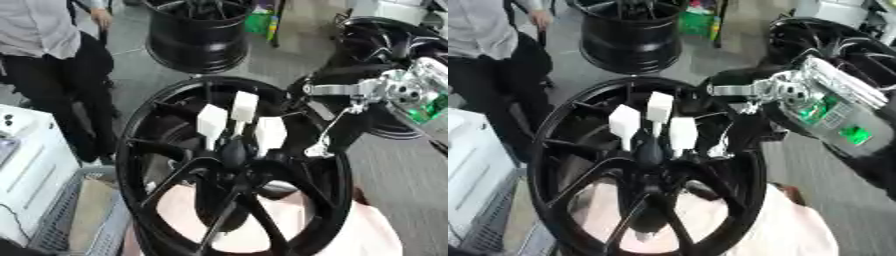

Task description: Pull the pin out of the wheel hub.

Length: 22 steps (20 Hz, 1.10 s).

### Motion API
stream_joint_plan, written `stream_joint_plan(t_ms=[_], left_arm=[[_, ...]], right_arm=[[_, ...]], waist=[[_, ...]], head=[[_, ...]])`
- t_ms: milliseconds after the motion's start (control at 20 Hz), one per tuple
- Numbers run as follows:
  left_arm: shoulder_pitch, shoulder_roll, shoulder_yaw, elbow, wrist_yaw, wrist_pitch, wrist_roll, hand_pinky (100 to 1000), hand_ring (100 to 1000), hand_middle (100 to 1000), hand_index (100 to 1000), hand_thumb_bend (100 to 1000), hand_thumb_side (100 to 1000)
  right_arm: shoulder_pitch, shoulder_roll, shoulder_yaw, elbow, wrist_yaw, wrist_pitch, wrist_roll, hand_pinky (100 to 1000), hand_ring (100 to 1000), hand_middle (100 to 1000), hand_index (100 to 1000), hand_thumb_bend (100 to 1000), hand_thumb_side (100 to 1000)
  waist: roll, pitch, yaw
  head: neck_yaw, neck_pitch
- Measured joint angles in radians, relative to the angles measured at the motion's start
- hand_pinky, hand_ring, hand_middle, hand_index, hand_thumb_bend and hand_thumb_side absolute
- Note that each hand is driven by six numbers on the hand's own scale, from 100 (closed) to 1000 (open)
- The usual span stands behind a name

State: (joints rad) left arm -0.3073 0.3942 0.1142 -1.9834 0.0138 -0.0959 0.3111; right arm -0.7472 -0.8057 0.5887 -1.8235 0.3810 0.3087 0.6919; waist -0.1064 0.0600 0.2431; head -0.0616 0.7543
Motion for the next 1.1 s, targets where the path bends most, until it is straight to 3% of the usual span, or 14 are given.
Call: stream_joint_plan(t_ms=[550, 1100], left_arm=[[-0.002, 0.000, 0.007, 0.000, -0.002, 0.002, 0.013, 802, 884, 627, 839, 194, 599], [-0.004, 0.000, 0.013, 0.000, -0.002, 0.002, 0.017, 802, 884, 626, 839, 192, 605]], right_arm=[[0.000, 0.057, -0.011, 0.119, 0.033, -0.047, -0.029, 875, 881, 835, 884, 416, 310], [0.000, 0.096, -0.017, 0.162, 0.033, -0.052, -0.032, 867, 870, 801, 868, 402, 331]], waist=[[-0.013, 0.020, 0.018], [-0.022, 0.034, 0.031]], head=[[-0.022, -0.018], [-0.031, -0.027]])
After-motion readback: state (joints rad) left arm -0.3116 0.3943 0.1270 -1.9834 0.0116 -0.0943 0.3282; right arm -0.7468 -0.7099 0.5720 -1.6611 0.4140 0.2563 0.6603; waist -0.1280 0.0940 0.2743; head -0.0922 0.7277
